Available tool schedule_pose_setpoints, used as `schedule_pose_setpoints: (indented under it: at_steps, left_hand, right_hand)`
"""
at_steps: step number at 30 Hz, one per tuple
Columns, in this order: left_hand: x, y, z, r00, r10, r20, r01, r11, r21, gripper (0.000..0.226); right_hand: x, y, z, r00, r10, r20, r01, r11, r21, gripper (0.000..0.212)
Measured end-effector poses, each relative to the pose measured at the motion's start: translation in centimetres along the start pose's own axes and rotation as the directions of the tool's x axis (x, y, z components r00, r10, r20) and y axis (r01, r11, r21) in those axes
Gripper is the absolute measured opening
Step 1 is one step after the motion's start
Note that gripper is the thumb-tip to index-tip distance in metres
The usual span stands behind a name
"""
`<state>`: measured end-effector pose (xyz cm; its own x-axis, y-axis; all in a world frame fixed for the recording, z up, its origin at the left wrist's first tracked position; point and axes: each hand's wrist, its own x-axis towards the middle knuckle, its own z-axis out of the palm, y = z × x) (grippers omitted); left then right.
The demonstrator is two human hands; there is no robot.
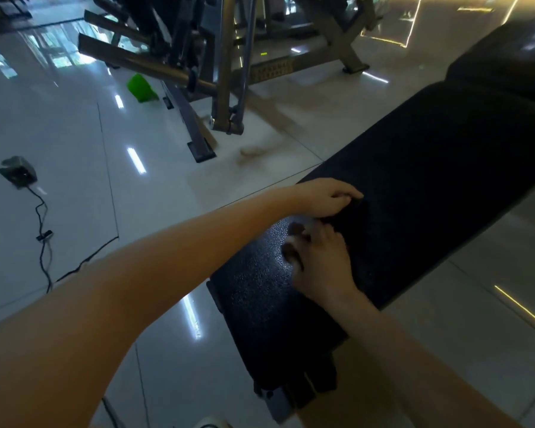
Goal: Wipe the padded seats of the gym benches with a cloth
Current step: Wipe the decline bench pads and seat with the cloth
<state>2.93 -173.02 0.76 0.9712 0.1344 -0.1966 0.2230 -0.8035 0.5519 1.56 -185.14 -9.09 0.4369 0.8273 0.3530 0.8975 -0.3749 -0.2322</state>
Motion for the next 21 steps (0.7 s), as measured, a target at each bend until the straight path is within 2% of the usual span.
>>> schedule_pose_setpoints:
  at_steps: [2,5,8,12,14,17,19,21]
  left_hand:
    - [0.4,-0.4,-0.2,0.999,-0.025,-0.021,0.024,0.999,-0.041,0.040]
    - [0.8,-1.0,-1.6,0.995,-0.068,-0.069,0.061,0.993,-0.103,0.043]
    - [0.3,-2.1,-2.0,0.995,-0.088,-0.045,0.083,0.991,-0.106,0.042]
    - [-0.4,-4.6,-2.2,0.994,-0.100,-0.033,0.097,0.992,-0.082,0.035]
    - [-0.6,-5.4,-2.0,0.992,-0.116,-0.047,0.110,0.987,-0.114,0.035]
    - [-0.8,-6.7,-1.1,0.982,-0.142,-0.125,0.120,0.978,-0.172,0.035]
    - [-0.7,-7.2,-0.4,0.977,-0.112,-0.181,0.083,0.983,-0.162,0.034]
    - [-0.4,-7.1,0.0,0.982,-0.030,-0.185,0.016,0.997,-0.077,0.037]
  right_hand:
    - [-2.4,-2.7,0.9,0.992,-0.124,0.025,0.121,0.988,0.099,0.032]
    - [-5.6,-6.4,2.8,0.966,-0.246,0.078,0.227,0.953,0.198,0.024]
    - [-6.9,-8.4,4.0,0.938,-0.324,0.125,0.300,0.937,0.182,0.019]
    - [-4.5,-6.3,3.9,0.933,-0.352,0.071,0.342,0.932,0.123,0.024]
    - [-1.3,-2.6,2.4,0.962,-0.272,0.008,0.271,0.961,0.045,0.030]
    - [4.2,5.7,-1.7,0.989,-0.016,-0.149,-0.003,0.992,-0.128,0.030]
    - [6.4,11.2,-4.8,0.962,0.155,-0.226,-0.197,0.965,-0.174,0.030]
    - [7.2,14.8,-6.8,0.924,0.271,-0.268,-0.326,0.927,-0.187,0.031]
